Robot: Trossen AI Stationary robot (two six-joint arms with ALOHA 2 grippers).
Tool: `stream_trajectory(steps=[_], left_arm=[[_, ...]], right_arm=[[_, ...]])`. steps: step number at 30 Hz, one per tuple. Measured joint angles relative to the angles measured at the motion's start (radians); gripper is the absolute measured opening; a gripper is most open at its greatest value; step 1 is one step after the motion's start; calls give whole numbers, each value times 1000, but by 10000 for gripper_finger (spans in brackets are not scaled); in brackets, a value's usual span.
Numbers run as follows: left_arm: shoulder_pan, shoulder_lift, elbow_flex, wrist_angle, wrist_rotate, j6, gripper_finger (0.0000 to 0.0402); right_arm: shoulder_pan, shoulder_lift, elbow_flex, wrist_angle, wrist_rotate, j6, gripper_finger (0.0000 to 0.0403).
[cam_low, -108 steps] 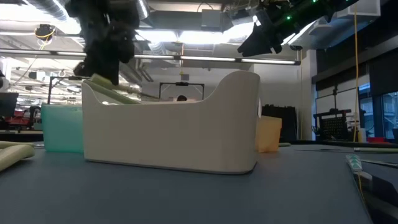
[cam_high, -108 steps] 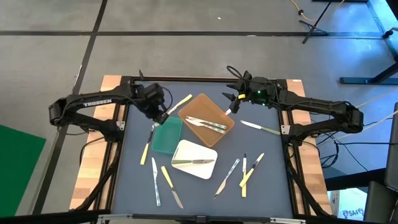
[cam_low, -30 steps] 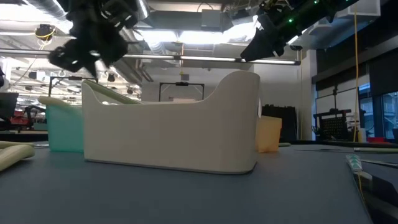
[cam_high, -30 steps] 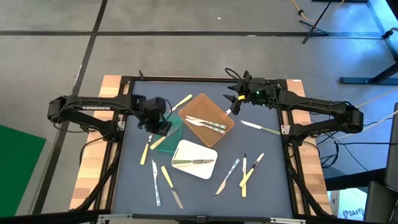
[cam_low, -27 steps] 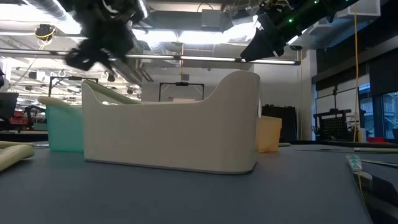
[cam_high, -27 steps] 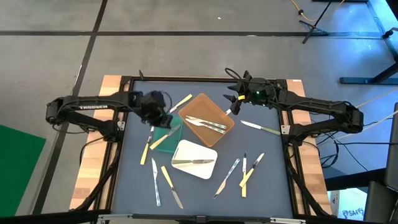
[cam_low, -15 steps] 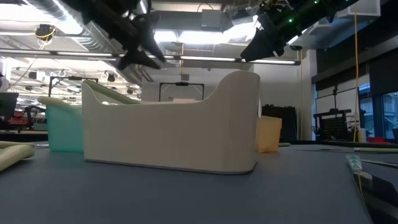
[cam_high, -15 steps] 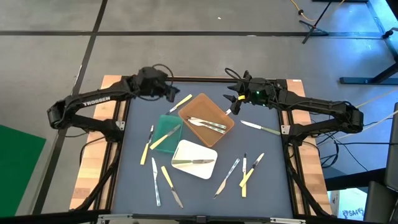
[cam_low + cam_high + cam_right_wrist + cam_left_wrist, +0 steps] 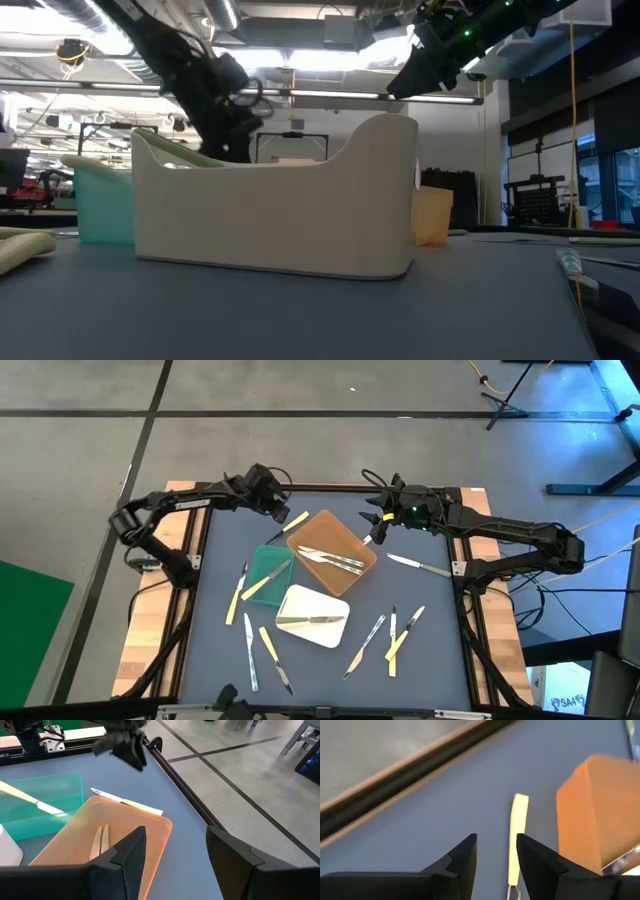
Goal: Sort silverware by color (type)
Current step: Put the yellow table knife into the green bin
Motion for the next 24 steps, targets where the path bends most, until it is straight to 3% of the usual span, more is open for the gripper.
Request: stream_trajectory(steps=[5, 11, 19, 24], left_arm=[[-3, 104, 0, 80, 98, 16, 132], [-7, 188, -1, 104, 136, 17, 132], [-52, 230, -1, 115, 133, 43, 132], [-88, 230, -1, 118, 65, 92, 132]], right_arm=[[0, 0, 0, 0, 0, 0, 195], [0, 0, 0, 0, 0, 0, 195], [0, 0, 0, 0, 0, 0, 195], [0, 0, 0, 0, 0, 0, 195]])
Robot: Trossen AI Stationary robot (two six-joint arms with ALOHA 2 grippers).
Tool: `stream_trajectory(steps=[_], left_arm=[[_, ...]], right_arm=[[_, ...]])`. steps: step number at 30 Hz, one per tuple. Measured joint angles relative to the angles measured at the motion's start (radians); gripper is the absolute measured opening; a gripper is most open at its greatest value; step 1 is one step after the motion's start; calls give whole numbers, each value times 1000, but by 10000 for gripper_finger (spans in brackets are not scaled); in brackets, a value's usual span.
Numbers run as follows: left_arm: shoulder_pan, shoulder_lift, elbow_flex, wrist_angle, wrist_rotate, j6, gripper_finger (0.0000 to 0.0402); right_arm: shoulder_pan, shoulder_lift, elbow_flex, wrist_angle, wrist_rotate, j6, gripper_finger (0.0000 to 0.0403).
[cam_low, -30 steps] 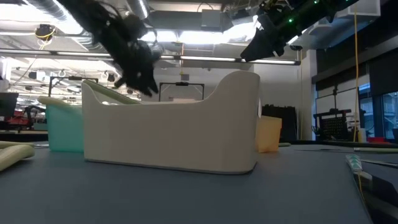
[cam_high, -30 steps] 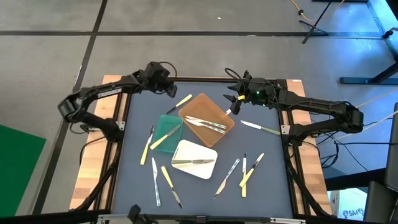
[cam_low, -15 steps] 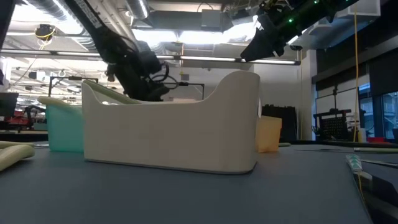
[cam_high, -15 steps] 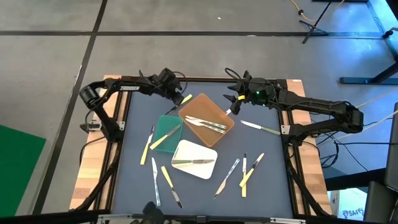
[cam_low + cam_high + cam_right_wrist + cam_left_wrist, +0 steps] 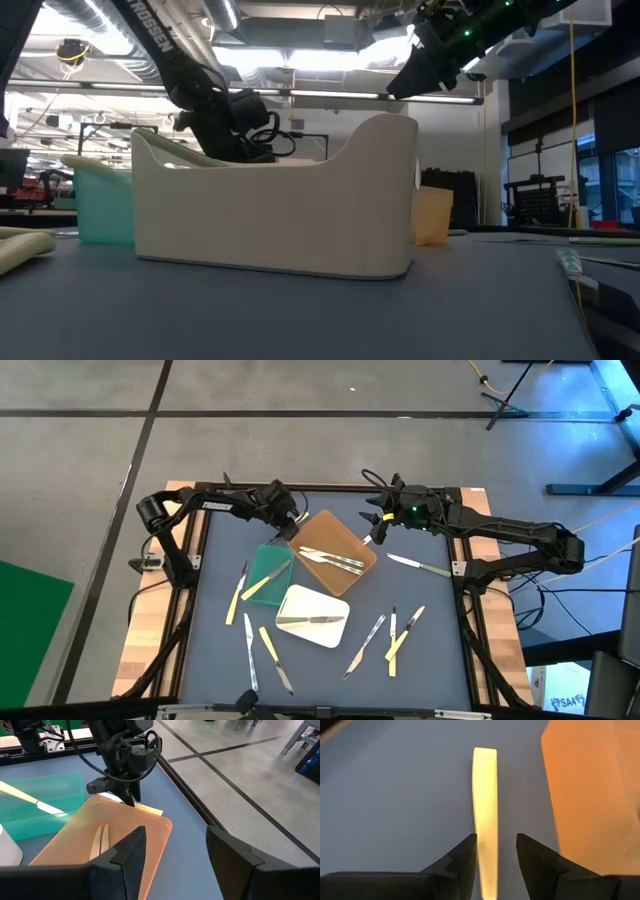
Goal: Sort silverware by color (type)
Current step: Put the yellow table knife into the green bin
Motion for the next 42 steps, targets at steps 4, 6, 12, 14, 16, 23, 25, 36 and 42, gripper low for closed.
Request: stream_trajectory(steps=[4, 6, 12, 14, 16, 23, 25, 36, 42], left_arm=[[-30, 0, 0, -11, -93, 29, 132], [-39, 0, 0, -11, -95, 29, 132], [-61, 0, 0, -16, -101, 30, 132], [-63, 0, 0, -20, -113, 30, 132], [-63, 0, 0, -41, -138, 29, 132], [-63, 0, 0, -110, -153, 30, 132], [-63, 0, 0, -117, -154, 30, 132], [-63, 1, 0, -101, -160, 29, 132], [-63, 46, 5, -107, -166, 29, 132]], right_arm=[[0, 0, 0, 0, 0, 0, 195], [0, 0, 0, 0, 0, 0, 195], [0, 0, 0, 0, 0, 0, 195], [0, 0, 0, 0, 0, 0, 195], [0, 0, 0, 0, 0, 0, 195], [0, 0, 0, 0, 0, 0, 195], [0, 0, 0, 0, 0, 0, 195], [0, 0, 0, 0, 0, 0, 195], [0, 0, 0, -1, 0, 0, 195]])
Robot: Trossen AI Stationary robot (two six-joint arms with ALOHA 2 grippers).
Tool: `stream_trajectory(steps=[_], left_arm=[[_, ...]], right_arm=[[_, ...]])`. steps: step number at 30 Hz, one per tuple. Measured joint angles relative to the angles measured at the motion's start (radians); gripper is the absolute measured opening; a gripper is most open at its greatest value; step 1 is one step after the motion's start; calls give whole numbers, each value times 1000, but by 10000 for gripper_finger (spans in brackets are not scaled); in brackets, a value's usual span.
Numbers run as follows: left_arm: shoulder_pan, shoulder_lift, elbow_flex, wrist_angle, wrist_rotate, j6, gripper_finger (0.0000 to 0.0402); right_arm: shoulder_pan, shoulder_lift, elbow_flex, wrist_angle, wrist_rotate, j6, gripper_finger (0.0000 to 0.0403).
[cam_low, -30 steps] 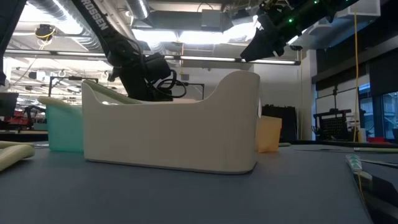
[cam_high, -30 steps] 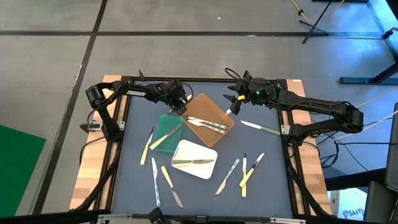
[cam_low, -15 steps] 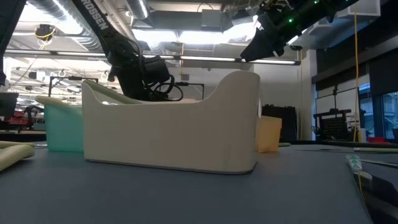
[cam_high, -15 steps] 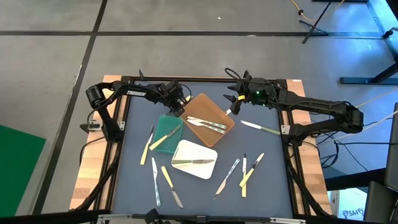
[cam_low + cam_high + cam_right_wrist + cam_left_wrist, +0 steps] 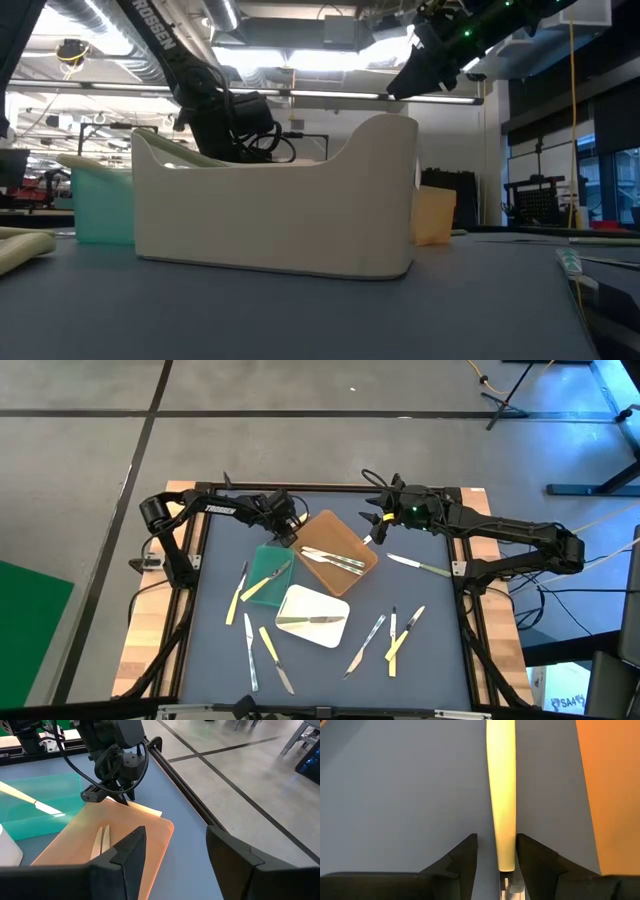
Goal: Sort silverware by color (type)
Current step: Put the yellow table knife into the green bin
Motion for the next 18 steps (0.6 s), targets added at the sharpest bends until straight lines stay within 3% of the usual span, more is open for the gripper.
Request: stream_trajectory(steps=[6, 18], left_arm=[[-3, 2, 0, 0, -3, -2, 122], [-2, 5, -3, 9, -8, -8, 37]], right_arm=[[0, 0, 0, 0, 0, 0, 195], [0, 0, 0, 0, 0, 0, 195]])
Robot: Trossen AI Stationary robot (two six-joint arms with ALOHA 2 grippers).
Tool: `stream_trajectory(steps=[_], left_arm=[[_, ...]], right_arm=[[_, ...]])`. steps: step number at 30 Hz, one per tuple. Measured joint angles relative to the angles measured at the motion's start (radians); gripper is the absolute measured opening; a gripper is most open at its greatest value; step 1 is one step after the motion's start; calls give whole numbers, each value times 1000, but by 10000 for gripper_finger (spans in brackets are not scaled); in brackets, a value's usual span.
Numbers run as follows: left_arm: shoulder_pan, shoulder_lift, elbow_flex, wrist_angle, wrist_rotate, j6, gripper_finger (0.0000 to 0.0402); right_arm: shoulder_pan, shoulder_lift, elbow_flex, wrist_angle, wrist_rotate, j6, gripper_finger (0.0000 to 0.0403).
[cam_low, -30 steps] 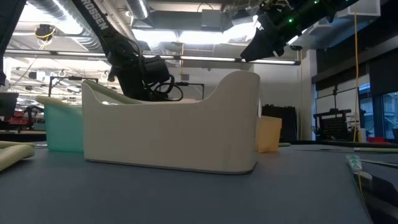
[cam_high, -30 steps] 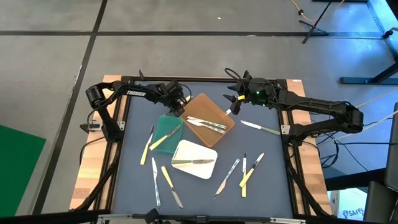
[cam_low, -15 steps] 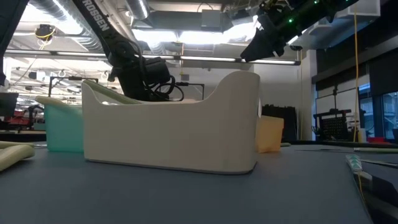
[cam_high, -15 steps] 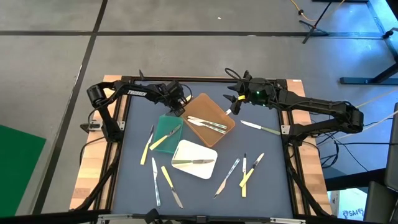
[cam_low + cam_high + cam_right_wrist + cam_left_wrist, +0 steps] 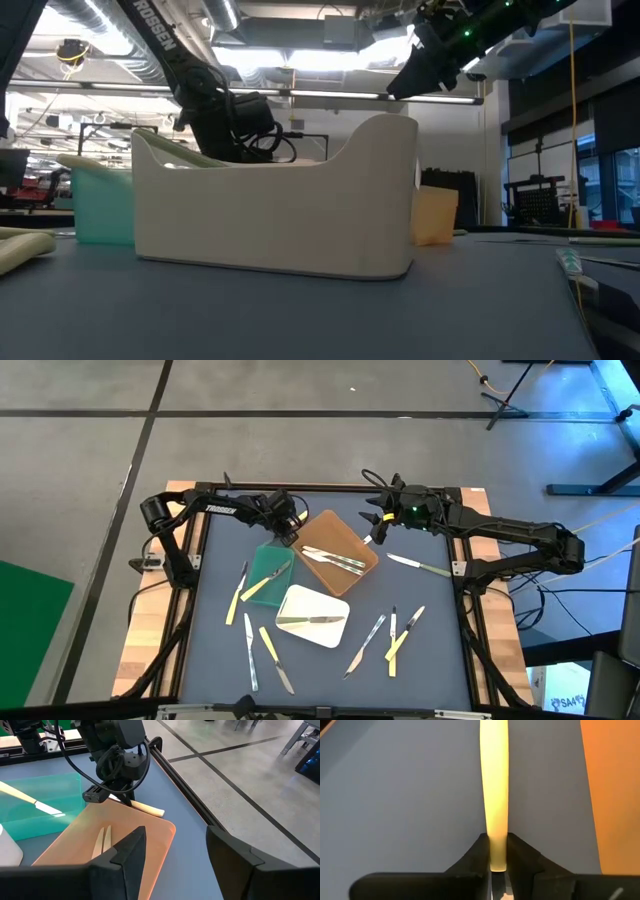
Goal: Sort silverware by color (type)
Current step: Put the yellow table knife into the green bin
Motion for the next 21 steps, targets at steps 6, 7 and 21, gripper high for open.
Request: stream_trajectory(steps=[6, 7, 21], left_arm=[[0, 0, -1, 7, -1, -1, 35], [1, -4, -1, 7, -1, -1, 36], [50, -185, -6, 28, -79, -1, 36]], right_arm=[[0, 0, 0, 0, 0, 0, 195], [0, 0, 0, 0, 0, 0, 195], [0, 0, 0, 5, 0, 0, 195]])
